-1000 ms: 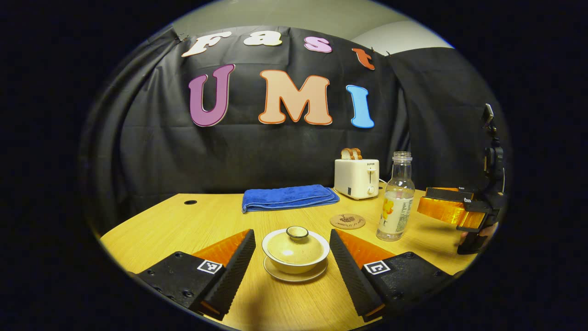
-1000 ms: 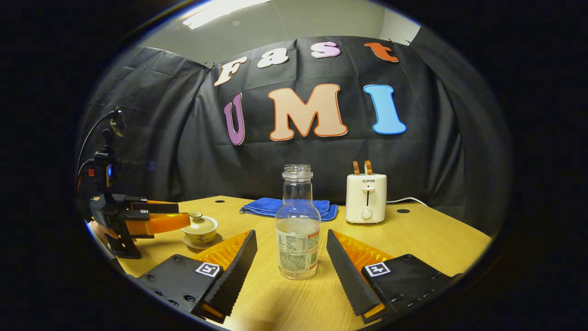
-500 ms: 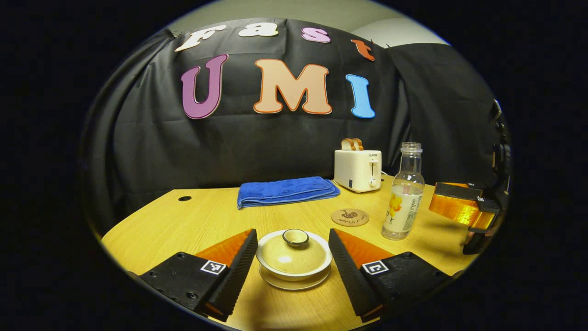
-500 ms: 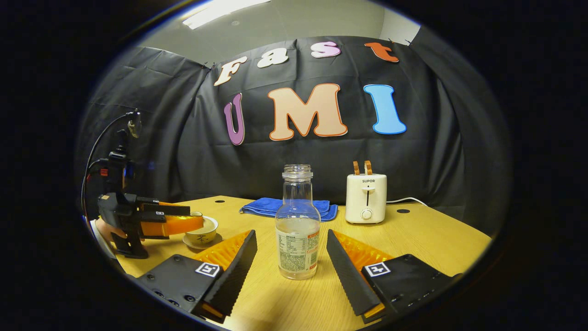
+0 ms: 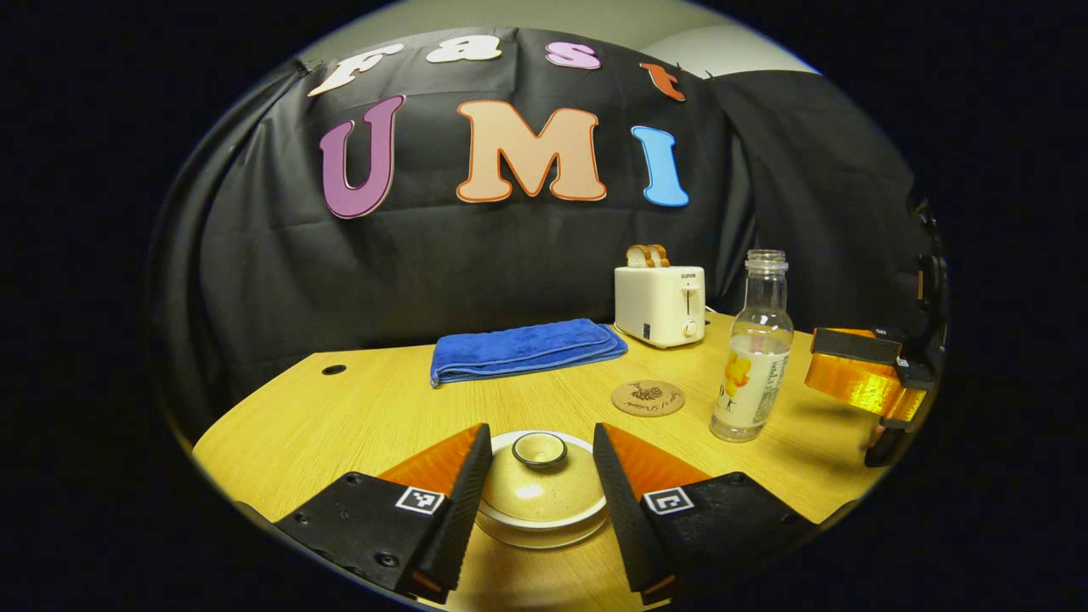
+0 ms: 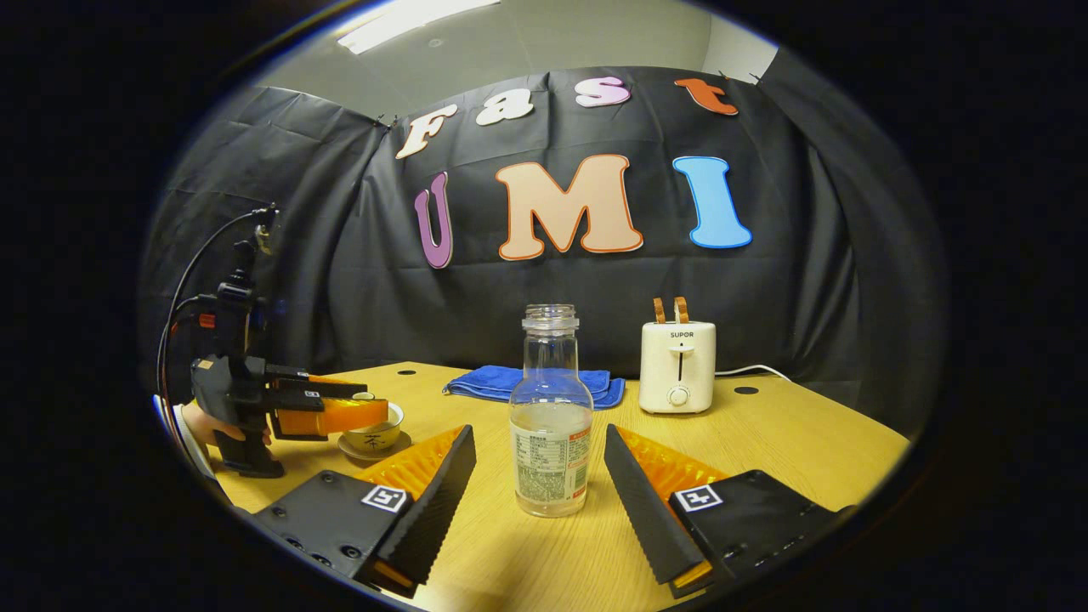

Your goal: Open the teacup lid with one hand, grasp the water bottle and pour water into the teacup with the other hand; after pouring, place the water bottle on the coaster and then close the teacup lid.

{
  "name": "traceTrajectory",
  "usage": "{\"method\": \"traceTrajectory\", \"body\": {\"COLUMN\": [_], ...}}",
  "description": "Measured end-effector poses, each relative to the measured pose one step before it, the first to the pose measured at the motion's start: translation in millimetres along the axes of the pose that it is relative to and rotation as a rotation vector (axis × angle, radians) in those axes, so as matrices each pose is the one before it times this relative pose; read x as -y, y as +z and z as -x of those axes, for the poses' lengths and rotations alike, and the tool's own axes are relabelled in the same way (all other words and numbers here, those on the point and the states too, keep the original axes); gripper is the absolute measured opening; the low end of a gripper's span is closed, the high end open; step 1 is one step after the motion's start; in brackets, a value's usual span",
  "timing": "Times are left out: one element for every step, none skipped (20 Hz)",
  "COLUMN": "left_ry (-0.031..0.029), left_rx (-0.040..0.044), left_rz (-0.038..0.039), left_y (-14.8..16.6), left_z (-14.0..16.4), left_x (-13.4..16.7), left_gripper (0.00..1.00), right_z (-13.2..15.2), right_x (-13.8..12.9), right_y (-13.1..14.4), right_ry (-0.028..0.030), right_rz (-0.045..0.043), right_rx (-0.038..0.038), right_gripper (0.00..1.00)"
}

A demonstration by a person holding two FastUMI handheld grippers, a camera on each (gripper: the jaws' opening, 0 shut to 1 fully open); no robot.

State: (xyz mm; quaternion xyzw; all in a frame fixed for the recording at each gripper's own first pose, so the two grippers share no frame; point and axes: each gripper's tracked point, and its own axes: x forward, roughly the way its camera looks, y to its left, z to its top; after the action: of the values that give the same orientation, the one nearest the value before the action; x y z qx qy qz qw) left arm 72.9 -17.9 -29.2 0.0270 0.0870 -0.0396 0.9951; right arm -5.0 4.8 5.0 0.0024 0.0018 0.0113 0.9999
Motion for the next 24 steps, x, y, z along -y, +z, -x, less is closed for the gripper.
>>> {"method": "traceTrajectory", "body": {"left_ry": [-0.00014,0.00039,0.0023,0.00351,0.00275,0.00199,0.00182,0.00279,0.00401,0.00245,-0.00092,-0.00141,-0.0015,-0.00008,-0.00073,0.00063,0.00076,0.00064,0.00221,0.00362,0.00371,0.00544,0.00344,0.00537], "left_rx": [0.00484,-0.00217,-0.00023,0.00507,0.00513,0.00103,0.00075,0.00253,0.00234,0.00507,-0.00043,0.00243,0.00101,0.00066,0.00386,0.00062,-0.00188,0.00477,0.00743,0.01436,0.01506,0.01048,0.01359,0.01389], "left_rz": [-0.00617,-0.00675,-0.0083,-0.01039,-0.00998,-0.00846,-0.00646,-0.00452,0.00055,0.00409,0.00567,0.00405,0.00466,0.00444,0.0014,0.00258,0.00402,0.00296,0.00629,0.00795,0.01058,0.01173,0.00987,0.0084], "left_y": [0.15,0.72,-1.28,1.44,0.68,0.77,-0.33,0.37,0.07,0.95,-0.64,0.32,-0.37,0.43,0.66,0.2,-1.01,0.5,1.66,2.73,1.96,1.09,1.12,2.69], "left_z": [-1.2,-1.32,-0.61,-0.22,-0.84,-0.52,-0.4,0.49,-0.52,-0.76,0.33,-0.17,-0.4,0.2,0.94,-0.77,0.6,0.17,1.72,1.3,0.78,1.8,1.31,1.6], "left_x": [0.68,0.63,0.64,-0.58,0.75,0.1,0.48,-1.07,-1.5,-0.78,-0.46,-0.38,-0.24,-0.28,-0.52,0.05,-0.79,-0.5,-0.91,-1.45,-2.39,-1.79,-0.97,-1.05], "left_gripper": [0.67,0.65,0.63,0.6,0.58,0.5,0.47,0.41,0.4,0.35,0.31,0.3,0.29,0.29,0.28,0.27,0.27,0.27,0.27,0.27,0.27,0.27,0.27,0.27], "right_z": [0.98,0.35,-0.47,-1.01,0.04,-0.14,0.85,-0.22,0.14,-0.01,0.35,-0.43,-0.06,-0.5,0.1,0.0,0.57,-0.41,0.36,0.27,0.05,-0.3,0.39,0.47], "right_x": [-0.1,0.08,-0.14,-0.56,0.66,0.12,-0.08,0.45,0.22,0.18,-0.1,0.05,0.14,0.06,-0.31,-0.05,0.04,0.06,0.28,-0.04,-0.3,0.05,-0.24,0.02], "right_y": [-0.74,0.15,0.44,0.09,-0.66,0.29,-0.59,0.5,-0.33,0.24,-0.08,0.13,-0.08,0.33,-0.89,-0.05,0.27,0.53,-0.5,0.66,-0.22,0.68,-0.37,0.29], "right_ry": [-0.00009,-0.00014,0.0,0.00012,-0.00004,-0.00006,-0.00001,0.00003,0.0,-0.00005,-0.00003,-0.00012,-0.00001,0.00002,0.00007,-0.00002,0.00013,-0.00004,-0.00007,-0.00003,-0.00002,-0.00005,-0.00005,-0.00014], "right_rz": [-0.0001,0.00008,-0.00011,0.00015,-0.00005,0.0001,-0.00003,0.0,-0.00017,-0.00008,-0.00002,-0.00021,0.00006,-0.00023,0.00026,-0.00016,0.00025,-0.00012,0.00015,-0.00005,0.00026,-0.00003,-0.00003,-0.00027], "right_rx": [-0.00015,0.00005,-0.00001,0.00006,-0.00023,-0.00002,-0.00008,-0.00003,-0.00017,-0.00007,0.0,-0.00003,-0.00002,-0.00025,0.00036,-0.00031,0.00019,-0.00025,0.00017,-0.00003,-0.00007,0.0,-0.00013,-0.00009], "right_gripper": [0.95,0.95,0.95,0.95,0.95,0.95,0.95,0.95,0.95,0.95,0.95,0.95,0.95,0.95,0.95,0.95,0.95,0.95,0.95,0.95,0.95,0.95,0.95,0.95]}}
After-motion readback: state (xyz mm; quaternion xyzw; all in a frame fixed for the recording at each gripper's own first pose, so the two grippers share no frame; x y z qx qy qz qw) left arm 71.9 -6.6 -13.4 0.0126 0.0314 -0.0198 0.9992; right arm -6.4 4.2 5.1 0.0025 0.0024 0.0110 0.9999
